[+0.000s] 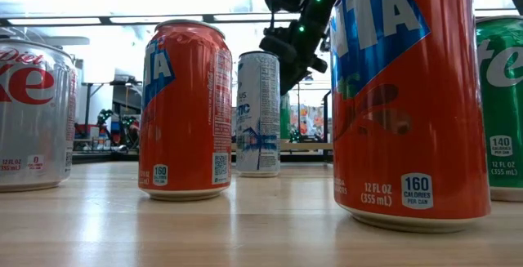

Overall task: Sort soda cans
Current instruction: Put the right green soda can on the shelf

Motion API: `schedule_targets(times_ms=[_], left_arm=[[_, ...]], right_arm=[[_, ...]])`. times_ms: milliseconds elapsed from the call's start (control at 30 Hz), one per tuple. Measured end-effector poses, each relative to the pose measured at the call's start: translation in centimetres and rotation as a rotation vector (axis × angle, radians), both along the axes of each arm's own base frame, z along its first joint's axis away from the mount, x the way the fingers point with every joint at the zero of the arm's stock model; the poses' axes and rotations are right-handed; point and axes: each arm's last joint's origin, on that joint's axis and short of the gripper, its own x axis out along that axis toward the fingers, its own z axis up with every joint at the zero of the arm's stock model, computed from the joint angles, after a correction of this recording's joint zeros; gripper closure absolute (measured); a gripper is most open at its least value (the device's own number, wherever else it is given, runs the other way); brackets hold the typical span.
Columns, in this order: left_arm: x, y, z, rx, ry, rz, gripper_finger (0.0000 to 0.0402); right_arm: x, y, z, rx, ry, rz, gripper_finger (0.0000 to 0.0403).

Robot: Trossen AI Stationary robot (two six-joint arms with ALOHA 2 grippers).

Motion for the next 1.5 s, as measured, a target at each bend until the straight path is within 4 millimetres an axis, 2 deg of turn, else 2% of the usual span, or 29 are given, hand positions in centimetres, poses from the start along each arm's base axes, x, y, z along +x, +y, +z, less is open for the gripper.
schedule_targets(times_ms=[133, 333, 533, 767, 1067, 1267, 1500], left_arm=[[0.0, 0.0, 0.0, 0.000, 0.001, 0.000, 0.0080], [0.0, 0.0, 0.0, 0.000, 0.001, 0.000, 0.0080], [0.0, 0.0, 0.0, 0.000, 0.002, 0.001, 0.0080], [0.0, 0.0, 0.0, 0.000, 0.002, 0.001, 0.0080], [0.0, 0.1, 0.0, 0.000, 0.001, 0.005, 0.0080], [0.0, 0.1, 0.0, 0.000, 0.001, 0.006, 0.0080], [0.0, 0.2, -0.1, -0.024, -0.011, 0.005, 0.0082]], right_arm=[[-0.2, -0.5, 0.0, 0.006, -0.007, -0.018, 0.0394], [0.5, -0.1, -0.1, 0.080, -0.071, 0.044, 0.0394], [1.8, -0.5, -1.1, 0.049, -0.106, 0.057, 0.0394], [2.4, -1.1, -1.1, -0.075, -0.130, -0.005, 0.0394], [2.2, -1.7, -1.0, -0.111, -0.121, -0.019, 0.0394], [1.7, -1.2, 0.0, -0.109, -0.125, -0.006, 0.0394], [-0.4, -0.5, 1.3, -0.070, -0.031, -0.008, 0.0394]])
